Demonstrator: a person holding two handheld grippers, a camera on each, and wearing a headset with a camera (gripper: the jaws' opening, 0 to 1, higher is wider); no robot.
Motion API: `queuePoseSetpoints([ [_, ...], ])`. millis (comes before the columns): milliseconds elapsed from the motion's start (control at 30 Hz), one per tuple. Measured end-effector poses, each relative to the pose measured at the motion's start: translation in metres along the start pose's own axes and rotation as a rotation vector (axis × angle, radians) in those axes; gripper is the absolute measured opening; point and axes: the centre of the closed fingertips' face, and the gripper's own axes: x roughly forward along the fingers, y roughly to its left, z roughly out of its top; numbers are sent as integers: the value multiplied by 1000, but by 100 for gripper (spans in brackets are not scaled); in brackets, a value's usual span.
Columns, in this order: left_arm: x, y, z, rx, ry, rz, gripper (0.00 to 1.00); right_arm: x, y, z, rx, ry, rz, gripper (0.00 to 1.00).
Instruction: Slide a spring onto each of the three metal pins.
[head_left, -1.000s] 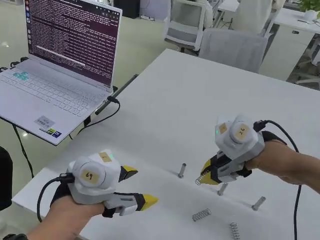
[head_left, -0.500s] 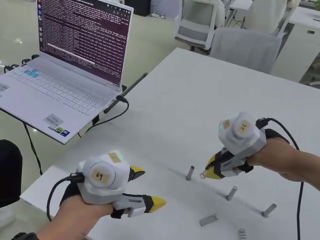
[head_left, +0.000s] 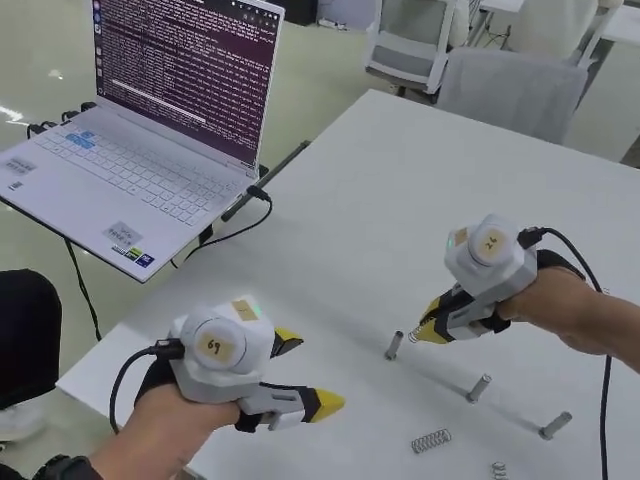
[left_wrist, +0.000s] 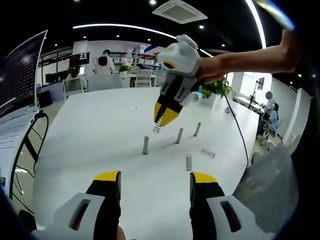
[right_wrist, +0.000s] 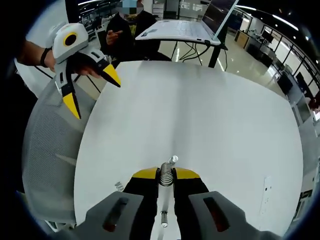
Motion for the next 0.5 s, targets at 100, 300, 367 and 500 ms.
queuePoseSetpoints([
  [100, 1, 0, 1, 0, 0, 0, 51, 3, -2, 0, -5, 9, -1, 8],
  [300, 2, 0, 1, -4, -1, -1, 51, 9, -6, 2, -9, 18, -2, 8],
  [367, 2, 0, 1, -6, 0, -2, 52, 11, -6, 2, -10, 20, 1, 8],
  [500, 2, 0, 1, -8, 0, 0, 52, 15, -8, 2, -10, 23, 5, 8],
])
